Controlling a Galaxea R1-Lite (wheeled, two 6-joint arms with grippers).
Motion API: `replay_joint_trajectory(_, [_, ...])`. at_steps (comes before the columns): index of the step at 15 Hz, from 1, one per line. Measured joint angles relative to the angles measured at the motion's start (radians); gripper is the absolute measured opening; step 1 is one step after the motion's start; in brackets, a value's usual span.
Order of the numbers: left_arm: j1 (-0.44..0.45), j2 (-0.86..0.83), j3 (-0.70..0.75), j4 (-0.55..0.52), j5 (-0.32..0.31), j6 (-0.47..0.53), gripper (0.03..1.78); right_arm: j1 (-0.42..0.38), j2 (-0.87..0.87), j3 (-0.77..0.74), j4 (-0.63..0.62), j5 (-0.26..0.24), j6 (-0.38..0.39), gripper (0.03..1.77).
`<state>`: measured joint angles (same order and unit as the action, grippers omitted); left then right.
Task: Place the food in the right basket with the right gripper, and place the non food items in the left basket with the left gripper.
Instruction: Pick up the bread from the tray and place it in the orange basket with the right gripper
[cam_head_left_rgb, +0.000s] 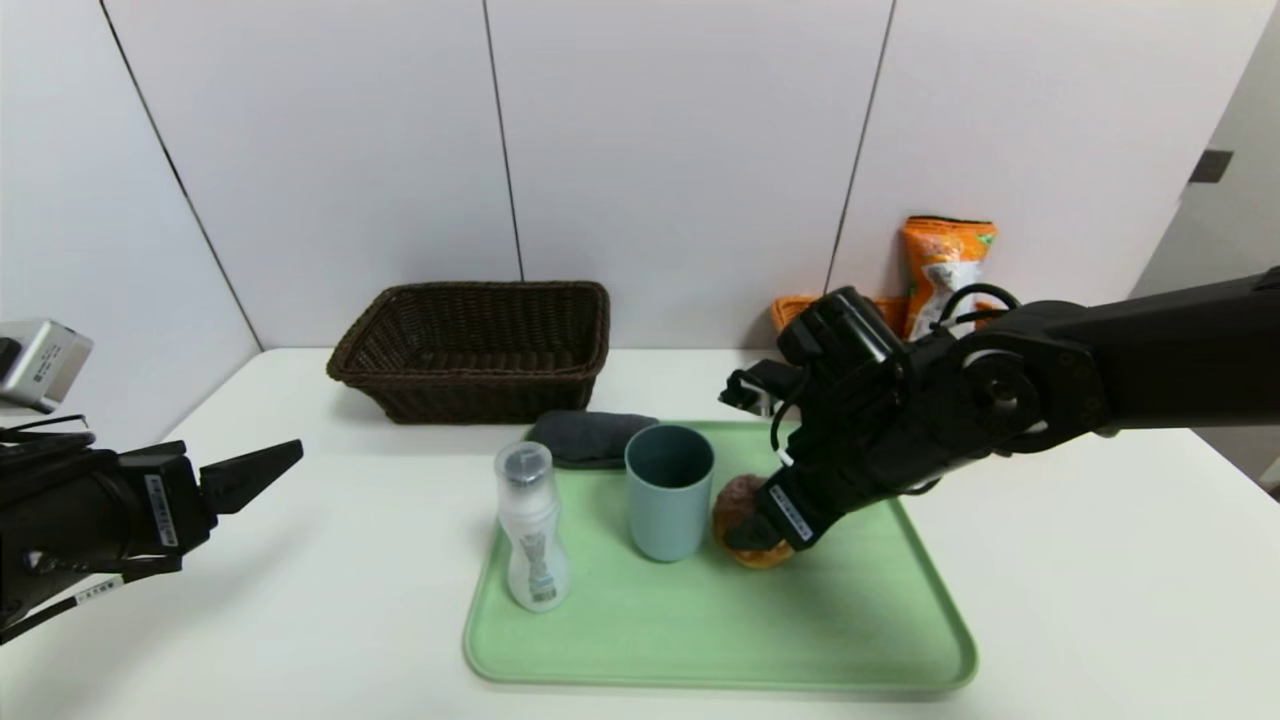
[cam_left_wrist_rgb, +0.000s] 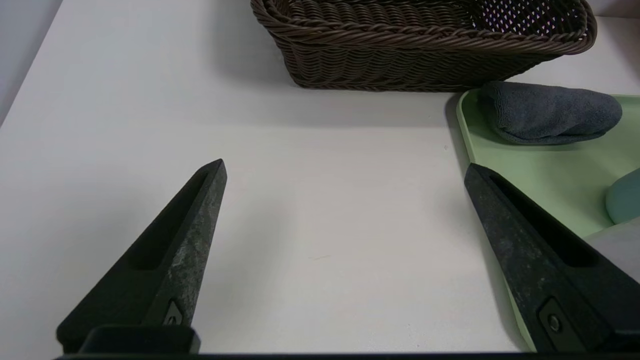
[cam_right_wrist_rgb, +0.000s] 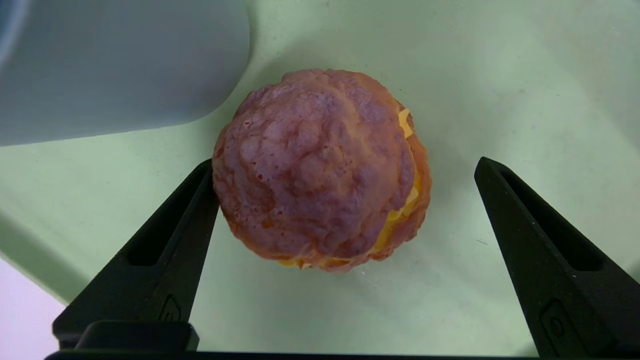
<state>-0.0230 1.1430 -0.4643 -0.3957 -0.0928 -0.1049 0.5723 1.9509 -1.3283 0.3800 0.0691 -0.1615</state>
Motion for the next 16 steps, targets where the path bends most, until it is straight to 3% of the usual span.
replay_joint_trajectory(6, [0.000,0.000,0.001,0.000,0.000,-0.003,1.69,-0.001,0.034,0.005,-0.027,0.000,0.002,1.69])
replay_joint_trajectory(10, [0.000,0.001,-0.002,0.000,-0.001,-0.003,1.69,0.000,0.036,0.006,-0.018,-0.005,0.005,1.07])
replay_joint_trajectory(13, [0.000,0.003,-0.006,-0.001,-0.006,-0.003,1.69,0.000,0.029,0.015,-0.019,-0.008,0.001,0.87])
replay_joint_trajectory(16, [0.000,0.006,-0.006,-0.001,-0.005,-0.006,1.69,0.000,-0.011,0.016,-0.024,-0.007,-0.004,0.82])
